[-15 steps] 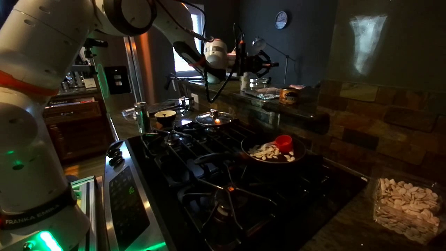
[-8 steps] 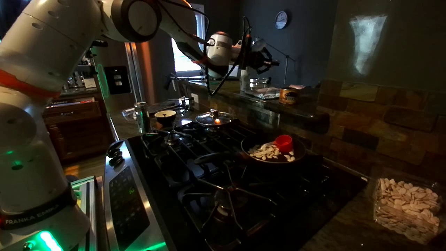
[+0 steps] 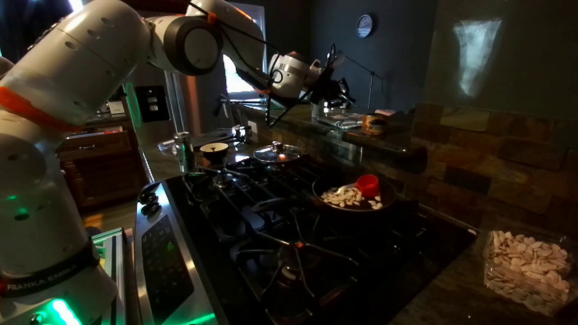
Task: Use the spoon to put some of the white objects onto the pan
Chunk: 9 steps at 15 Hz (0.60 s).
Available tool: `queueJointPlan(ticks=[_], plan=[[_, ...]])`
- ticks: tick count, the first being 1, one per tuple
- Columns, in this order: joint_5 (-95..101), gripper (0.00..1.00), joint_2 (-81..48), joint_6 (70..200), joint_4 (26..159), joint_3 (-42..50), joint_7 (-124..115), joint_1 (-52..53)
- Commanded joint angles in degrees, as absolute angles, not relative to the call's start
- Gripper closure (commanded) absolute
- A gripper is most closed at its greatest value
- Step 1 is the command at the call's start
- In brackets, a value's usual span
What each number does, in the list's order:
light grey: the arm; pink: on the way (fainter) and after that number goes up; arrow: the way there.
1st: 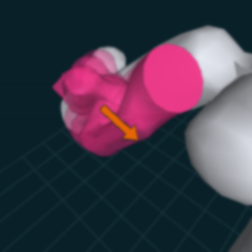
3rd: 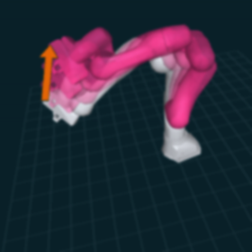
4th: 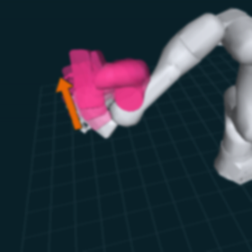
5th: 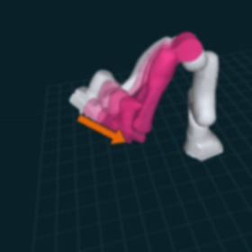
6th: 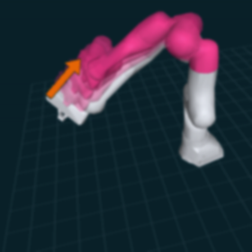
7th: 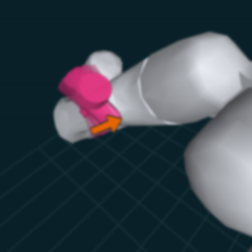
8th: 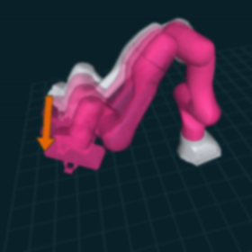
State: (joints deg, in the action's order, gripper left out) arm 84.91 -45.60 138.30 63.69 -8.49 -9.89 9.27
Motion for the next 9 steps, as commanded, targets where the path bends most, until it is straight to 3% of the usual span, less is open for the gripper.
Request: queueJointPlan(ticks=[1, 9], plan=[[81.64, 0.99, -45.01, 137.59, 63.54, -5.66, -10.29, 11.14], [64.29, 0.99, -41.15, 133.83, 63.64, -6.51, 0.11, 9.66]])
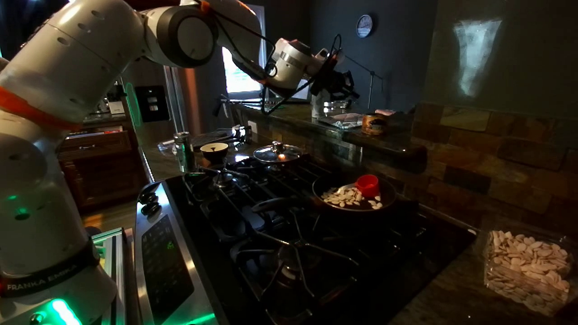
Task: Use the spoon to put some of the white objects onto the pan
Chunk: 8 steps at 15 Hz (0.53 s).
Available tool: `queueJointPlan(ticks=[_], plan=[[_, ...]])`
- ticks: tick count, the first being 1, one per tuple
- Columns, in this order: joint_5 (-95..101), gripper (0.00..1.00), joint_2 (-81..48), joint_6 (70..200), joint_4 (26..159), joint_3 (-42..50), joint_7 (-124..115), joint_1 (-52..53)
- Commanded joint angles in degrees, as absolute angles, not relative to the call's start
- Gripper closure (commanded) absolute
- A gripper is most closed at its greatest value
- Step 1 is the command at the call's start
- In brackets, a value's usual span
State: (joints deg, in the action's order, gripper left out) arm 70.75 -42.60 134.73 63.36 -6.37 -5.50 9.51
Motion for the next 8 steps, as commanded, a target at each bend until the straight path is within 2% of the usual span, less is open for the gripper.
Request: queueJointPlan(ticks=[1, 5, 8], plan=[[62.17, 0.99, -41.26, 133.65, 63.38, -6.61, 2.69, 9.78], [51.27, 0.99, -42.41, 134.92, 62.80, -7.91, 11.72, 8.89], [49.50, 0.99, -42.14, 135.22, 63.12, -4.37, 10.21, 11.10]])
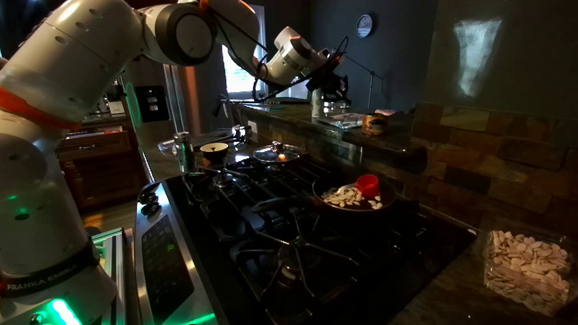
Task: Use the spoon to put some of the white objects onto the pan
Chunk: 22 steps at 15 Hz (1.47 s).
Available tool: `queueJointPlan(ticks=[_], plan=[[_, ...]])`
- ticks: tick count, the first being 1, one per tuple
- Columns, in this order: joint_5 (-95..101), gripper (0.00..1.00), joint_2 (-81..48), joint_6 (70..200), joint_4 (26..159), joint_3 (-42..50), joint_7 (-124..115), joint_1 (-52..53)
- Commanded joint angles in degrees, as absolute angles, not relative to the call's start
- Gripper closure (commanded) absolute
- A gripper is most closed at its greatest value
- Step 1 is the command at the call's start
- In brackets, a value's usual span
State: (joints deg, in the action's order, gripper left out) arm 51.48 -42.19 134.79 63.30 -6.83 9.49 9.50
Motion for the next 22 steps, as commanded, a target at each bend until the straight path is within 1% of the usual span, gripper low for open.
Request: queueJointPlan(ticks=[1, 3, 4, 11, 16, 22], plan=[[49.14, 0.97, -42.28, 135.20, 63.12, -4.01, 10.20, 11.22], [49.27, 0.97, -42.27, 135.16, 63.10, -3.58, 10.16, 11.44], [49.29, 0.99, -42.27, 135.15, 63.10, -3.51, 10.15, 11.50], [36.21, 0.99, -43.76, 125.26, 58.36, -3.32, 9.93, 11.01], [35.27, 0.99, -48.28, 117.09, 51.37, -0.74, 11.27, 13.87], [33.93, 0.99, -55.26, 115.57, 41.07, 0.34, 13.75, 15.08]])
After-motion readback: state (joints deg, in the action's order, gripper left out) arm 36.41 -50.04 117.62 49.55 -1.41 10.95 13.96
